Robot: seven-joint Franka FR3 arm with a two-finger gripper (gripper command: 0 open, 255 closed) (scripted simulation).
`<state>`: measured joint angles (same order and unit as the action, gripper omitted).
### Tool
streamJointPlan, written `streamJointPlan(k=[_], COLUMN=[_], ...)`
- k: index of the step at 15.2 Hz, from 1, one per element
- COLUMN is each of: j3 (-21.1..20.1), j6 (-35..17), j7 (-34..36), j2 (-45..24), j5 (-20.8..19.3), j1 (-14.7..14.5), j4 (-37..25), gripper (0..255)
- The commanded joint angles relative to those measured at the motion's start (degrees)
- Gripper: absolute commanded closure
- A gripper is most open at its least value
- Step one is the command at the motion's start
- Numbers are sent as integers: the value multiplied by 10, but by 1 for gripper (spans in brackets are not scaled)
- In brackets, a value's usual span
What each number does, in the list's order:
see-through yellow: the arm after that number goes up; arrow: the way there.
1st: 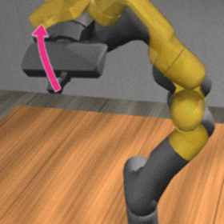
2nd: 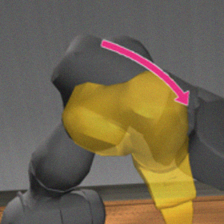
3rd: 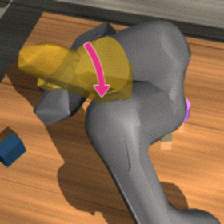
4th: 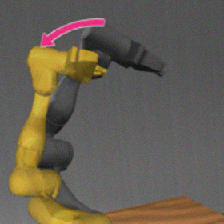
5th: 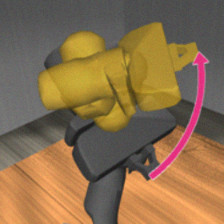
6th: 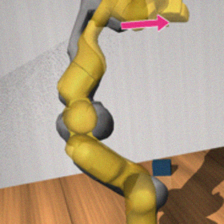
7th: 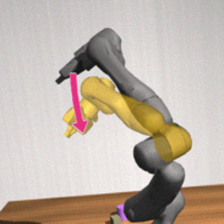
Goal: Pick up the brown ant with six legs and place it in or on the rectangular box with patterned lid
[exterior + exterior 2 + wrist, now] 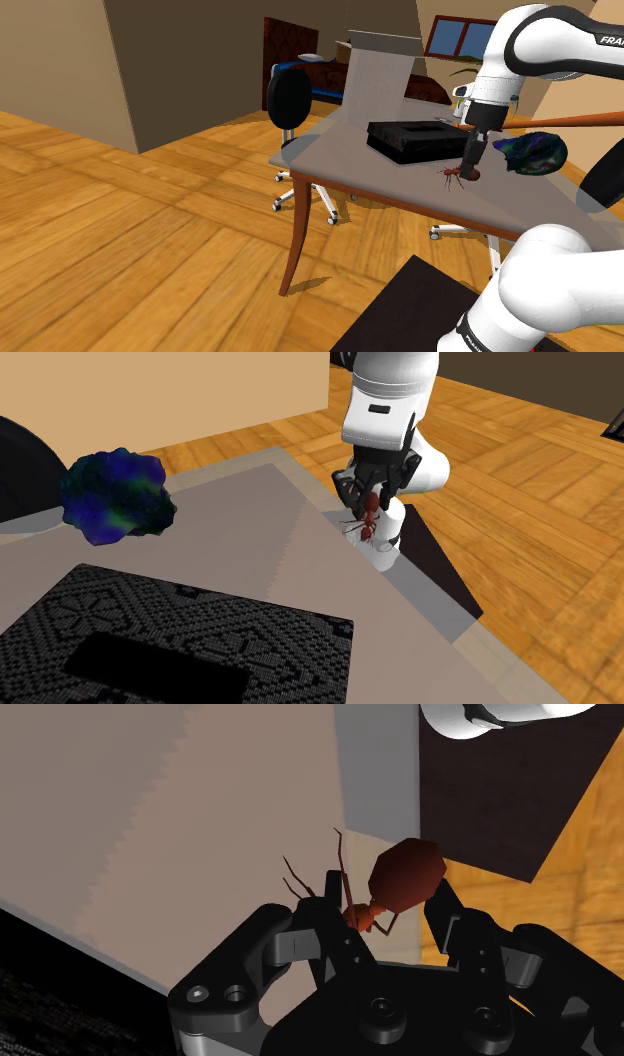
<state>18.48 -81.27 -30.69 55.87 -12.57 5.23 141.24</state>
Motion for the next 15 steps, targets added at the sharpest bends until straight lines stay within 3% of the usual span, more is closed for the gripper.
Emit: streamJointPlan(k=[1, 15], j3=[-4, -20], j6=[14, 101], j7=[0, -4], j2=[-6, -53], j5=[4, 23], j1=[-2, -14], j4=[-20, -154], gripper=[255, 255])
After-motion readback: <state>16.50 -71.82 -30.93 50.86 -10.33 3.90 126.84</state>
